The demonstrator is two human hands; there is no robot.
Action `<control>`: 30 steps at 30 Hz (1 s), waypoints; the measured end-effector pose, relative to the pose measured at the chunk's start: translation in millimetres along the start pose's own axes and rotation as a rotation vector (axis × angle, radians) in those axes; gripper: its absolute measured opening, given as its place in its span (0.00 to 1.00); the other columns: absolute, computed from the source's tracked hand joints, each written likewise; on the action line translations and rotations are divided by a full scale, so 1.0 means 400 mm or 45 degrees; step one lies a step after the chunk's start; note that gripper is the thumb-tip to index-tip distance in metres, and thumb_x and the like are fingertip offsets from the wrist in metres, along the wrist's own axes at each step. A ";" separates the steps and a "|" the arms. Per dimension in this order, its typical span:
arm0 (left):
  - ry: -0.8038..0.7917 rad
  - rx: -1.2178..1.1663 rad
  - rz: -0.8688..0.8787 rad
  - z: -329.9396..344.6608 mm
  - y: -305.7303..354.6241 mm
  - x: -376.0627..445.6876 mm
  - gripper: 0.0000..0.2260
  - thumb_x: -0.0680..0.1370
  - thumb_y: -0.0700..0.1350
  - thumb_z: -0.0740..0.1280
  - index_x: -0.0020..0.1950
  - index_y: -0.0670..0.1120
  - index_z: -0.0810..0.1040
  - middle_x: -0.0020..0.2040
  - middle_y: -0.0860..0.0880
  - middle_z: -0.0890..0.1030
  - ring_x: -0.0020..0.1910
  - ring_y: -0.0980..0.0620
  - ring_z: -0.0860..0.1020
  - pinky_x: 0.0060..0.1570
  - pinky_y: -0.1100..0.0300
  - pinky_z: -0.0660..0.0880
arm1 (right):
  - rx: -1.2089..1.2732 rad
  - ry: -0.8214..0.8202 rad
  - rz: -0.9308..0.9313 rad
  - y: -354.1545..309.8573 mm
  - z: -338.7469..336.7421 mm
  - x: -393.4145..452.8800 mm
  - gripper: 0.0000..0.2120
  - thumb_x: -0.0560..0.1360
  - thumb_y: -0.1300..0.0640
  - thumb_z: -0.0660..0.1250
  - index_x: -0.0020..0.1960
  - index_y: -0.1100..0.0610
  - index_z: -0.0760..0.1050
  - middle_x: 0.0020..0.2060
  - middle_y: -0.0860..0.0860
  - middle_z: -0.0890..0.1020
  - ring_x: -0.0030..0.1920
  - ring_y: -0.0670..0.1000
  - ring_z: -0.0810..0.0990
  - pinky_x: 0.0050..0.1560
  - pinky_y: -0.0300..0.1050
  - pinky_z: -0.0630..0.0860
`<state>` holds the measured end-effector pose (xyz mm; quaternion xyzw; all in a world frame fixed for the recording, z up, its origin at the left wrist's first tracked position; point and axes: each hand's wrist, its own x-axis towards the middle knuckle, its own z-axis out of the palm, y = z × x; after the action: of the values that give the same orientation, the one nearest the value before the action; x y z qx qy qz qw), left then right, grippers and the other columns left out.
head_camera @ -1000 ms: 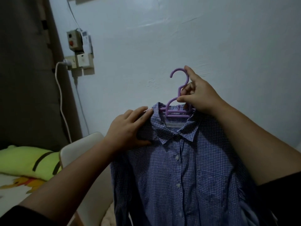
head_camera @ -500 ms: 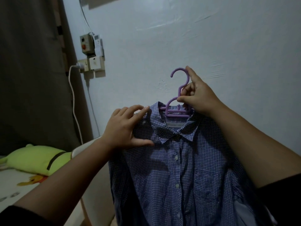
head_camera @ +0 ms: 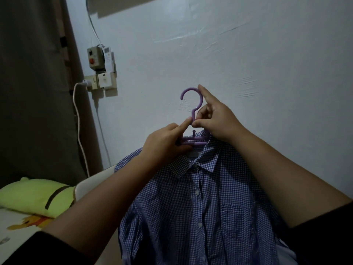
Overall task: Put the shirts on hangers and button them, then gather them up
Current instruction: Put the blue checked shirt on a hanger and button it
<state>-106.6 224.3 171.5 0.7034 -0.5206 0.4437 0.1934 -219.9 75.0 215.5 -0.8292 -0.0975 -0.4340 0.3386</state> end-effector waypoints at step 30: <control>0.068 0.060 -0.501 -0.150 -0.177 -0.002 0.32 0.74 0.50 0.71 0.75 0.58 0.62 0.64 0.47 0.73 0.54 0.52 0.74 0.50 0.58 0.74 | 0.640 0.569 0.541 0.190 -0.064 -0.033 0.04 0.70 0.64 0.72 0.42 0.56 0.82 0.41 0.52 0.83 0.45 0.52 0.82 0.45 0.40 0.78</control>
<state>-68.1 296.0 216.0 0.7837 -0.3575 0.4279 0.2737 -209.9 3.2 178.9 -0.6073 0.0489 -0.4866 0.6261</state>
